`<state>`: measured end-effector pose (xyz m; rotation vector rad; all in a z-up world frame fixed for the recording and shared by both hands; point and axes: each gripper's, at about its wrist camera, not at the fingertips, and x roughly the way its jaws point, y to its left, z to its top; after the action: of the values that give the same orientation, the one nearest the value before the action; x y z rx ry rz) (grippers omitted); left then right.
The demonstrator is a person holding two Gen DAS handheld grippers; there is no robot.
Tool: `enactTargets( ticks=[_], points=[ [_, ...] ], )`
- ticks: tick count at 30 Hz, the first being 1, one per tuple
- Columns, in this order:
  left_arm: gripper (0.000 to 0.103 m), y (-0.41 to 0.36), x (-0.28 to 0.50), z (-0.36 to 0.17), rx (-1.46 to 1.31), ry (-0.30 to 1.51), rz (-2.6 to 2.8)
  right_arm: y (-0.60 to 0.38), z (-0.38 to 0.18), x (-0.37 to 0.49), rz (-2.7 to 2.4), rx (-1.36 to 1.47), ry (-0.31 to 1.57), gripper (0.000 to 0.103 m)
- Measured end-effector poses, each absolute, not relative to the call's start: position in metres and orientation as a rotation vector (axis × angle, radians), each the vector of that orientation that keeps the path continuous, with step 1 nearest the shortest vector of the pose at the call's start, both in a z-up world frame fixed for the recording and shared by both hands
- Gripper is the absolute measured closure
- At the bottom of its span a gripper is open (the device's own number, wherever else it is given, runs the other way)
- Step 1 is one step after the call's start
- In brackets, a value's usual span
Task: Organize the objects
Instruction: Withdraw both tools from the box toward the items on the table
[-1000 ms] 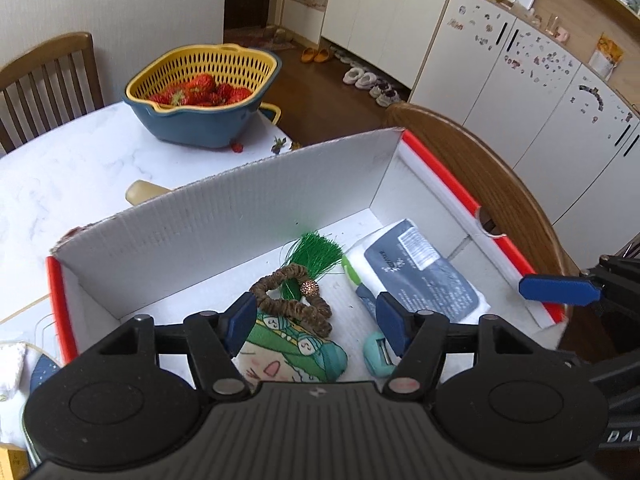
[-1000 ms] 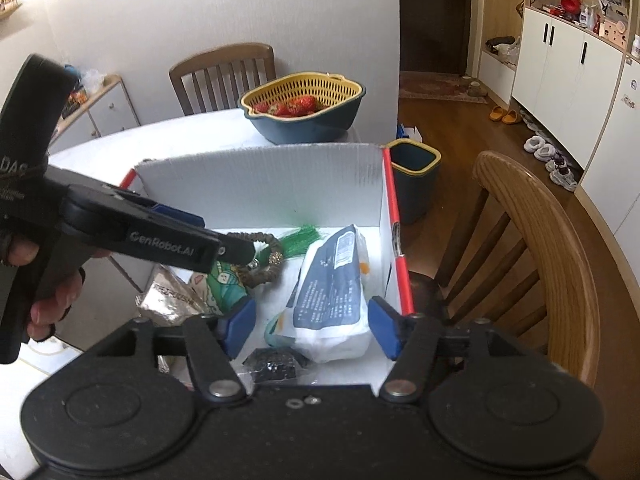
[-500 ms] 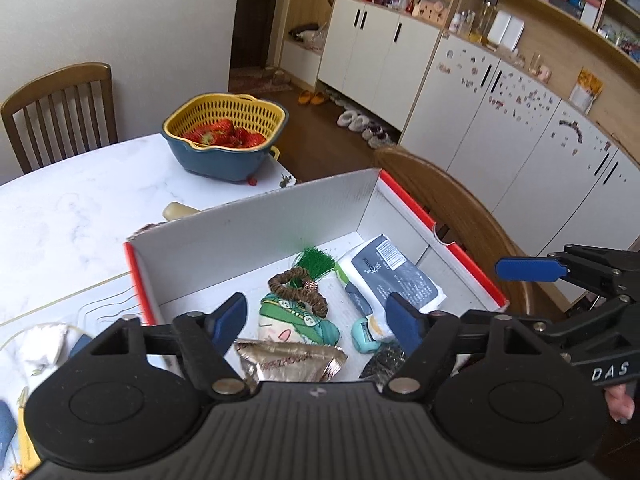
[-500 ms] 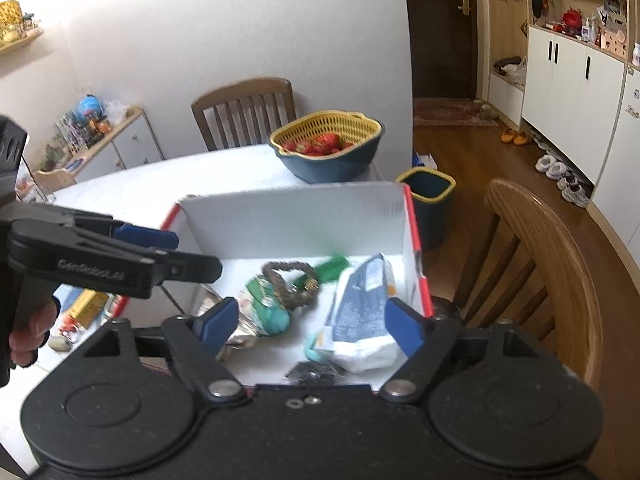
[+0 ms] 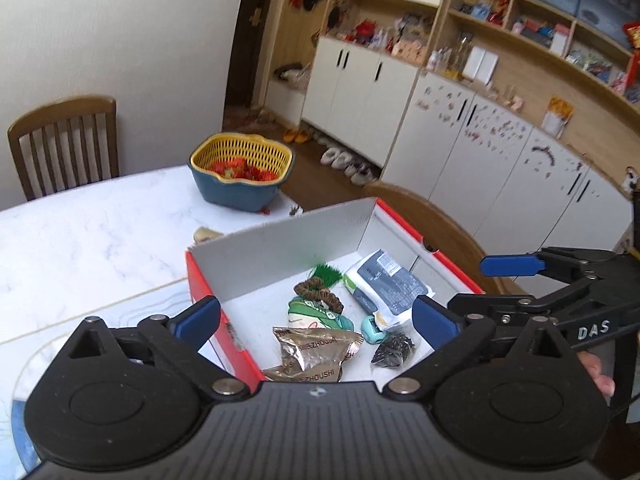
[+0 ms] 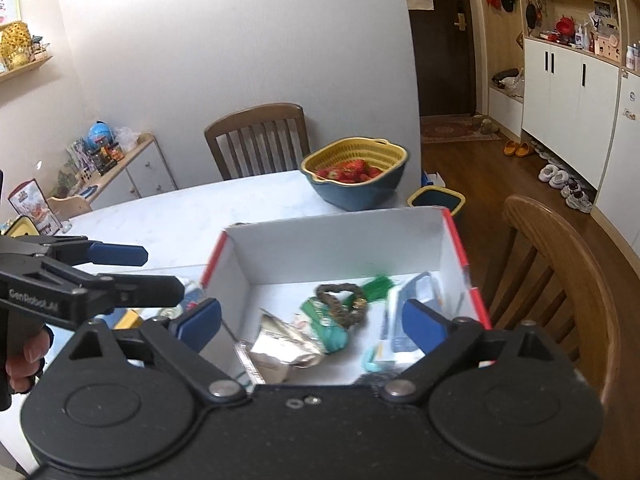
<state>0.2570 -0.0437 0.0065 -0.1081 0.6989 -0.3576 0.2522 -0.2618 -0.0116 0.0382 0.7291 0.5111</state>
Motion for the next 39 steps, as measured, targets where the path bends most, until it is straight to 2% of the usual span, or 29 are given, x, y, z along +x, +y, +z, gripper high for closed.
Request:
enactTargets(
  ticks=[20, 29, 39],
  points=[
    [0.0, 0.107, 0.208, 0.013, -0.158, 0.591, -0.227, -0.155, -0.01, 0.211, 0.535, 0.044, 0.737, 0.005],
    [0.0, 0.166, 0.202, -0.014, -0.138, 0.599, -0.163, -0.094, -0.021, 0.199, 0.599, -0.018, 0.785, 0.006],
    [0.0, 0.175, 0.208, -0.067, -0.123, 0.682, -0.195, -0.041, -0.061, 0.197, 0.569, -0.102, 0.885, 0.013]
  ],
)
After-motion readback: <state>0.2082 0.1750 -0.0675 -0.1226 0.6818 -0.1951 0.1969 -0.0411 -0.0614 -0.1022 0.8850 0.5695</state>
